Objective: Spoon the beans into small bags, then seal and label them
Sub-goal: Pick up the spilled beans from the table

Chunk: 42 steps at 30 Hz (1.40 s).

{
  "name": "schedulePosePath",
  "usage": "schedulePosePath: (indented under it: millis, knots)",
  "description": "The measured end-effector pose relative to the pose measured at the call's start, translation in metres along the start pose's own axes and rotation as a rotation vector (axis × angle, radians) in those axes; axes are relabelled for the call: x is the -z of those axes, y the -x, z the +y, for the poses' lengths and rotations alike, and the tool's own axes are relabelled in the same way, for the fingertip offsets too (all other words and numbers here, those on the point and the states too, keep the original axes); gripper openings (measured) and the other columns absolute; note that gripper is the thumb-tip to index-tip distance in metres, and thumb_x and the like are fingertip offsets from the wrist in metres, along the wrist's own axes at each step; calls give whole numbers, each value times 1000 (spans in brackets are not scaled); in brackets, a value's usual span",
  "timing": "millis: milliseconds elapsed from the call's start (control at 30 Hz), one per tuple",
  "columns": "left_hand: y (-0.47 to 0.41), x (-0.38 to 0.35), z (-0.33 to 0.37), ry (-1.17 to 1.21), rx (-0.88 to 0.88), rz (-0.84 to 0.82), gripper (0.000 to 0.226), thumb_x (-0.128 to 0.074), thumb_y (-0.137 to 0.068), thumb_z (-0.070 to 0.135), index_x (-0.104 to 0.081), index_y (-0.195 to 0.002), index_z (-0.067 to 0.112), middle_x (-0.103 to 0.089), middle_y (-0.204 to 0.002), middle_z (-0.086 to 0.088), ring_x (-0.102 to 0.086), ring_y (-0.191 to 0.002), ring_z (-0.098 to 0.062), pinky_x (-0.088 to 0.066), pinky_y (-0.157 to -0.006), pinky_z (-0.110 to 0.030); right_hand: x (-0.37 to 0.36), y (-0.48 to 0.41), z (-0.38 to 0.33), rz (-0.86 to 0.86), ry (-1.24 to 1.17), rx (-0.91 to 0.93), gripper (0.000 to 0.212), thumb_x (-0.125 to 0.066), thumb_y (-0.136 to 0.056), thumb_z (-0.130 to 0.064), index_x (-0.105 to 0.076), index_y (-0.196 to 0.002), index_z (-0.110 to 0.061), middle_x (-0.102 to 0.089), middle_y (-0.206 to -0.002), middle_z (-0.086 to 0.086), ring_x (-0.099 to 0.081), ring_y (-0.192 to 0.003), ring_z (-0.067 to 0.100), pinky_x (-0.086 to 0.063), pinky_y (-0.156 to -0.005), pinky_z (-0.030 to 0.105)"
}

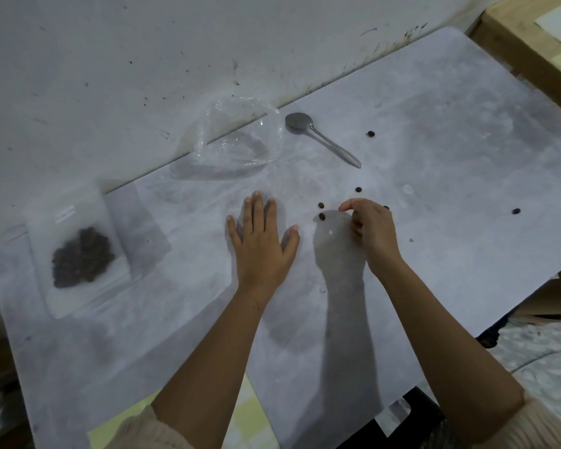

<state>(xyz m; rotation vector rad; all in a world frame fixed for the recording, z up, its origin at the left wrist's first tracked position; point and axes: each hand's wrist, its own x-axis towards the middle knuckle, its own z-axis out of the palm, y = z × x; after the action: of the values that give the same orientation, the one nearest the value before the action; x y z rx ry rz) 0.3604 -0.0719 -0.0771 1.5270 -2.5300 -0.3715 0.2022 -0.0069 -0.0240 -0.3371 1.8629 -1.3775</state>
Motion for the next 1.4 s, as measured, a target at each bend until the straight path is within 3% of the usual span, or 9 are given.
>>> schedulePosePath:
  millis: [133, 267, 500, 733, 900, 1000, 1133, 1267, 1400]
  knots:
    - [0, 0, 1, -5, 2, 0, 68, -21, -91, 55, -24, -148, 16, -14, -158, -7, -4, -146, -21, 3, -116, -49, -4, -2, 11, 14, 432, 290, 16, -62, -86, -25, -67, -74, -15, -56, -59, -10, -48, -54, -1, -36, -54, 7]
    - [0, 0, 0, 1, 2, 2, 68, -22, -91, 55, -25, -147, 16, -15, -158, -7, -5, -146, -21, 2, -116, -49, -10, -9, 20, -2, 624, 414, 14, -69, -82, -27, -72, -88, -14, -70, -86, -5, -58, -75, -1, -38, -68, 1]
    - [0, 1, 0, 1, -3, 18, 66, -26, -92, 53, -29, -146, 15, -19, -157, -8, -10, -146, -23, -1, -116, -50, -17, -13, 16, -29, 790, 350, 19, -62, -88, -31, -68, -98, -16, -68, -98, 1, -59, -85, 12, -50, -76, 27]
    - [0, 0, 0, 12, -5, 16, 65, -28, -93, 52, -28, -146, 15, -18, -157, -8, -8, -146, -22, 0, -116, -50, -14, -8, 21, -43, 1040, 445, 27, -41, -97, -26, -58, -99, -6, -61, -93, 9, -59, -82, 24, -46, -70, 33]
    - [0, 1, 0, 6, -3, 18, 66, -25, -92, 53, -29, -146, 15, -18, -157, -8, -9, -146, -23, 0, -116, -50, -8, -1, 12, -18, 415, 252, 20, -41, -92, -11, -48, -74, -10, -46, -68, -1, -41, -59, 8, -37, -54, 12]
    - [0, 0, 0, 11, -1, 16, 63, -31, -93, 51, -29, -145, 15, -18, -157, -7, -9, -146, -22, 0, -116, -50, -3, 5, 11, -36, -75, -24, 27, -36, -88, -8, -33, -62, -16, -34, -56, -4, -28, -51, 10, -27, -46, 21]
    - [0, -1, 0, 17, 2, 25, 62, -32, -93, 51, -30, -145, 16, -19, -157, -6, -9, -146, -21, 0, -116, -49, 7, 14, 15, -148, -629, -221, 25, -25, -83, -4, -40, -64, -11, -40, -52, -2, -33, -47, 12, -27, -38, 18]
    - [0, -1, 1, 21, 8, 35, 64, -29, -92, 52, -32, -144, 15, -21, -156, -6, -11, -146, -21, -1, -117, -49, 12, 9, 10, -199, -655, -231, 21, -28, -77, -1, -44, -66, -8, -47, -55, 2, -40, -48, 12, -31, -39, 19]
    - [0, 0, 1, 30, 11, 45, 65, -27, -92, 53, -34, -144, 15, -23, -156, -6, -14, -145, -21, -4, -117, -49, 10, -5, 0, -172, -311, -128, 24, -40, -88, -6, -54, -69, -10, -36, -49, -7, -29, -46, 10, -23, -38, 19]
